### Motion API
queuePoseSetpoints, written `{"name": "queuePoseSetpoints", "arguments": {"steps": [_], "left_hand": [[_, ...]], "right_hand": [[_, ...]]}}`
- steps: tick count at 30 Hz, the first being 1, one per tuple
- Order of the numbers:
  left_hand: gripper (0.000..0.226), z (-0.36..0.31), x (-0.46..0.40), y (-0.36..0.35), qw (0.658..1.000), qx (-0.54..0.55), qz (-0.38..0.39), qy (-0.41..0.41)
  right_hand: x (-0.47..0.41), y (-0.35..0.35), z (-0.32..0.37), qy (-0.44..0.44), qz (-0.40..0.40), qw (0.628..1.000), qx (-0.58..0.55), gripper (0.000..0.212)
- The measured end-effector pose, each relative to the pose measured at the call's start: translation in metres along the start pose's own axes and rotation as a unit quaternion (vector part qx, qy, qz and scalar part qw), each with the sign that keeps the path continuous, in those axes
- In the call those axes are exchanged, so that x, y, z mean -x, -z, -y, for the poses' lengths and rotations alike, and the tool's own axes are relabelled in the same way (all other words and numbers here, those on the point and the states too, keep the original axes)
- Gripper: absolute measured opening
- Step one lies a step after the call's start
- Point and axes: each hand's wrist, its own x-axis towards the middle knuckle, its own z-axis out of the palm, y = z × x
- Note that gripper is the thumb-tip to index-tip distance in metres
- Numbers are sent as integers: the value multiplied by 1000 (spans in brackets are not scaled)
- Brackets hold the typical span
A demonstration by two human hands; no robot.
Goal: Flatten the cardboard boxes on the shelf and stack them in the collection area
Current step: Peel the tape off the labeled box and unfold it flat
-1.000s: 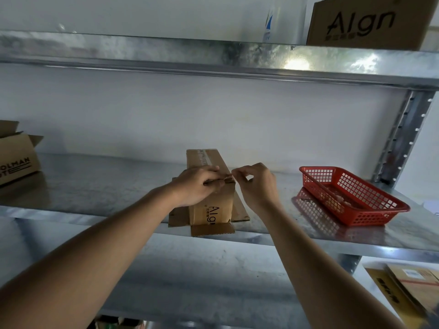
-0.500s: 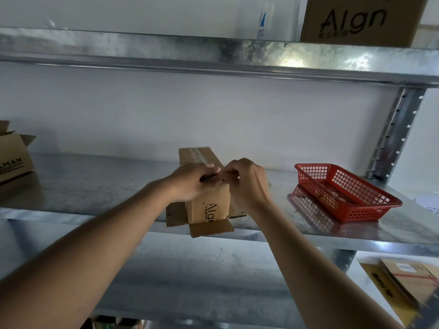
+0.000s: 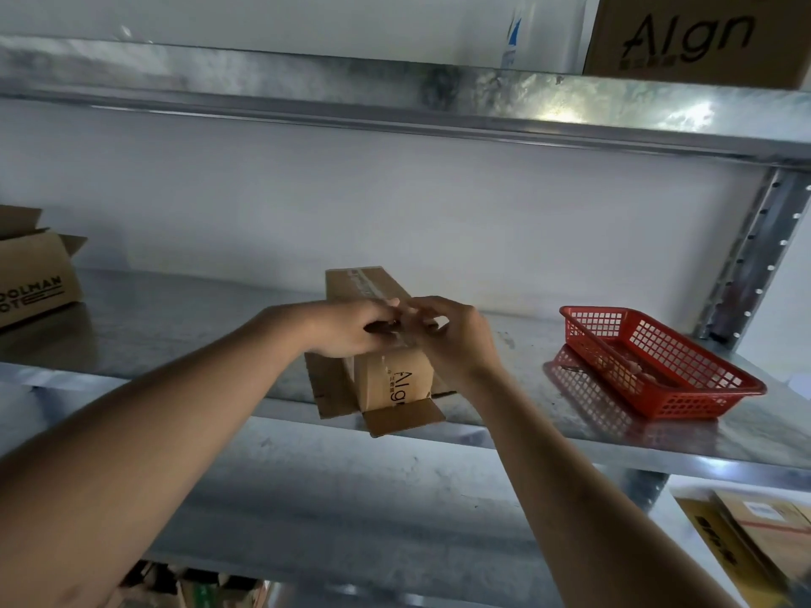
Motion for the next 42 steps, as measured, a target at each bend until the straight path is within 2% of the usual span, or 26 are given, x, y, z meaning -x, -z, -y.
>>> {"name": "queuePoseSetpoints", "arguments": {"steps": [2, 6, 10, 13, 15, 21, 24, 26, 29, 32, 35, 37, 42], "left_hand": [[46, -1, 3, 1, 998, -55, -38, -10], [55, -2, 4, -3, 993, -90, -74, 28], [51, 6, 3, 7, 992, 35, -75, 97], [38, 15, -3, 10, 994, -63, -69, 61], [37, 18, -8, 9, 992, -84, -75, 59], [41, 21, -19, -4, 994, 5, -83, 77], [41, 18, -23, -3, 992, 20, -83, 88], [41, 17, -28, -2, 992, 18, -81, 100], [41, 16, -33, -3, 991, 15, -72, 110], [42, 18, -35, -5, 990, 18, -74, 119], [41, 18, -34, -4, 989, 21, -73, 127], [41, 16, -33, -4, 989, 21, -72, 129], [42, 6, -28, -3, 988, 13, -65, 140]], "right_hand": [[-3, -3, 2, 9, 0, 999, 38, 28], [-14, -7, 3, -38, 1, 999, 15, 21], [-19, -13, 4, -45, 4, 999, -6, 5], [-21, -16, 3, -8, -10, 999, 35, 16], [-21, -17, 2, 16, -27, 999, 29, 23], [-19, -13, -8, -50, -77, 990, -109, 7], [-16, -12, -10, -14, -83, 990, -116, 8], [-12, -12, -13, 18, -76, 988, -130, 15], [-9, -8, -19, -36, -65, 952, -298, 39], [-13, -8, -21, -112, -100, 918, -366, 25], [-16, -14, -24, -158, -135, 926, -316, 12], [-15, -17, -27, -173, -144, 949, -221, 10], [-10, -25, -26, -148, -115, 977, -102, 23]]}}
